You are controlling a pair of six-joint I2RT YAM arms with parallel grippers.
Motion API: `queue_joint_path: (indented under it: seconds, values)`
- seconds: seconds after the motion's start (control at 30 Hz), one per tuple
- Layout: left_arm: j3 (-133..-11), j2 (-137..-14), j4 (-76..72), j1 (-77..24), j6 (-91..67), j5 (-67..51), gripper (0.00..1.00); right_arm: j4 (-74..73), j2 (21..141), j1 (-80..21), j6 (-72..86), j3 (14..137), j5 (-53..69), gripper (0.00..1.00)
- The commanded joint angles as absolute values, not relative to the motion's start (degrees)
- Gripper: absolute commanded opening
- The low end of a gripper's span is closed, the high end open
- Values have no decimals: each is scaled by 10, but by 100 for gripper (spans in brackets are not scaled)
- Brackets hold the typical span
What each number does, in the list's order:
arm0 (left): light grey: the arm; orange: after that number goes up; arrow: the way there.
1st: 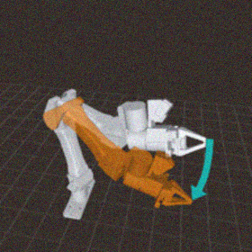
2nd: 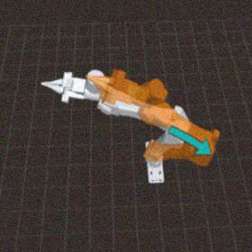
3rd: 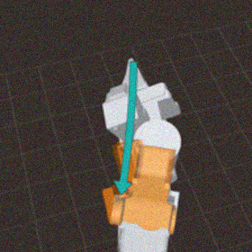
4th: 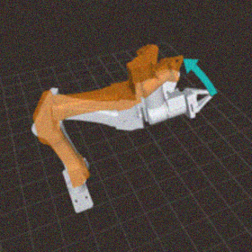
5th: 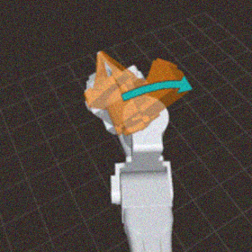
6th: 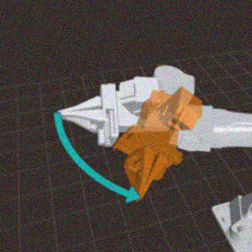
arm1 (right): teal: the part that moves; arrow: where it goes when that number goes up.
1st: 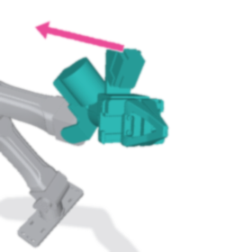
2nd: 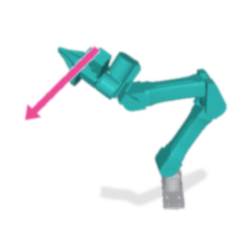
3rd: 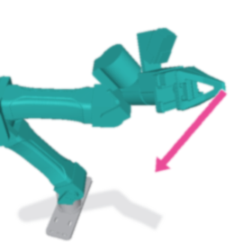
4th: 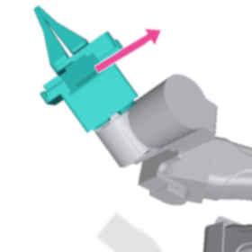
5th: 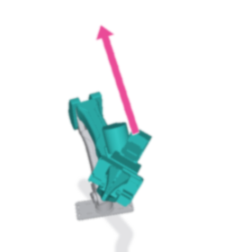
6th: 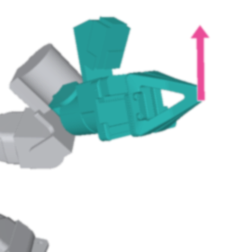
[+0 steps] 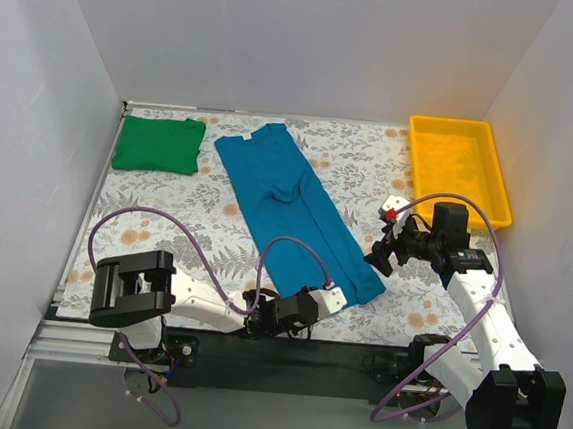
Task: Fold and stack the t-shirts
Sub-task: Fold the tshirt
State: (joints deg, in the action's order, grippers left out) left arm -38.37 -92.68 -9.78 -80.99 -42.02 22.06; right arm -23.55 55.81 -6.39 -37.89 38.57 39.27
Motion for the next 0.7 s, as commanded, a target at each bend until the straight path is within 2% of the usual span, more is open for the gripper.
queue_joint_path:
  seconds: [0.0, 0.03, 0.2, 0.47, 0.67]
  values:
    - [-372, -921, -67, -805, -417, 218, 19, -233, 555, -62, -385, 396, 408, 97]
    - [-372, -921, -67, -804, -417, 215, 13, -234, 555, -62, -386, 396, 408, 97]
    - [-372, -917, -69, -805, -412, 203, 0, -235, 556, -62, -387, 396, 408, 97]
    - [-374, -883, -77, -802, -410, 173, 0, -252, 563, -62, -409, 396, 436, 97]
    - [-352, -837, -90, -788, -419, 149, 0, -309, 591, -62, -492, 404, 475, 95]
